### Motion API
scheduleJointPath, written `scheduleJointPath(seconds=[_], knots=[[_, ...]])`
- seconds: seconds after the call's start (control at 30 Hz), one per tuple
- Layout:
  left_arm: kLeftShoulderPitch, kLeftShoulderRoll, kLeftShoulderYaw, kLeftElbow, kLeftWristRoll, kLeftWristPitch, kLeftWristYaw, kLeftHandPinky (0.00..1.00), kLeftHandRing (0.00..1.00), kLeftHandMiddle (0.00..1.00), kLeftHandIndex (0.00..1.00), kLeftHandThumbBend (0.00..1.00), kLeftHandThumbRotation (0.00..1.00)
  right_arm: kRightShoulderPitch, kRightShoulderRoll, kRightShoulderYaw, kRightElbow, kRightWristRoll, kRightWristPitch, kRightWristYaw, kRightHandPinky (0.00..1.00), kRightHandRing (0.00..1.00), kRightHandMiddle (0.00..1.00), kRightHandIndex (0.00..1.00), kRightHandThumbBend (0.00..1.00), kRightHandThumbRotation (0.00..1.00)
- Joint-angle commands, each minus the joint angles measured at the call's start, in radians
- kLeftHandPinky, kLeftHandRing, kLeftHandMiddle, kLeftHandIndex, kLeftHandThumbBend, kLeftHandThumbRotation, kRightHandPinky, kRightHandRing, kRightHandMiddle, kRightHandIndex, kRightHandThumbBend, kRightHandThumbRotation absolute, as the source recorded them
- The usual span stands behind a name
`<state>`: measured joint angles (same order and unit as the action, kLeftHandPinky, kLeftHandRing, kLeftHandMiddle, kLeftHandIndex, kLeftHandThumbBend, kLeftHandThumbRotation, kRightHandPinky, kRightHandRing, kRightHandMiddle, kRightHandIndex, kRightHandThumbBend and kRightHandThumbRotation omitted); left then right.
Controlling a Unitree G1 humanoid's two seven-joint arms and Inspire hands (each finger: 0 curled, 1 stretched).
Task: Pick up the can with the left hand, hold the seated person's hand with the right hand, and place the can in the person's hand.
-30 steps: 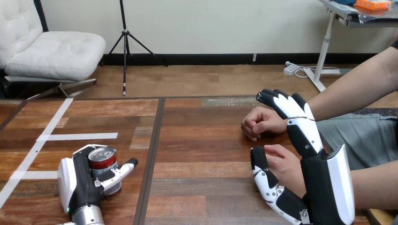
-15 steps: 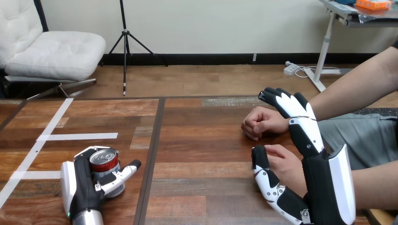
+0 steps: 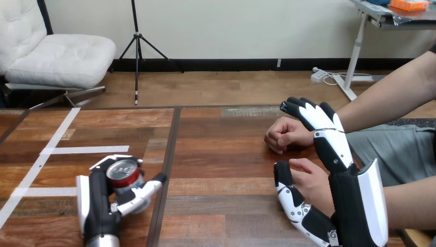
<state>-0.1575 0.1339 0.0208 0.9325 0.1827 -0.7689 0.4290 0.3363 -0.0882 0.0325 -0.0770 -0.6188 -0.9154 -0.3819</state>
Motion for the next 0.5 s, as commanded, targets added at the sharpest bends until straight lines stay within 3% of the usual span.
scheduleJointPath(seconds=[0.0,0.47], knots=[[0.023,-0.021,-0.01,-0.218,-0.037,-0.088,-0.063,0.34,0.4,0.44,0.46,0.81,0.0,-0.041,-0.009,0.002,-0.034,0.037,-0.002,0.012,1.0,0.93,0.89,0.85,0.23,0.1],[0.176,-0.071,-0.038,-0.561,-0.068,-0.065,-0.147,0.36,0.4,0.44,0.46,0.82,0.0,-0.051,-0.011,0.001,-0.026,0.047,-0.001,0.014,1.0,0.94,0.9,0.84,0.25,0.07]])
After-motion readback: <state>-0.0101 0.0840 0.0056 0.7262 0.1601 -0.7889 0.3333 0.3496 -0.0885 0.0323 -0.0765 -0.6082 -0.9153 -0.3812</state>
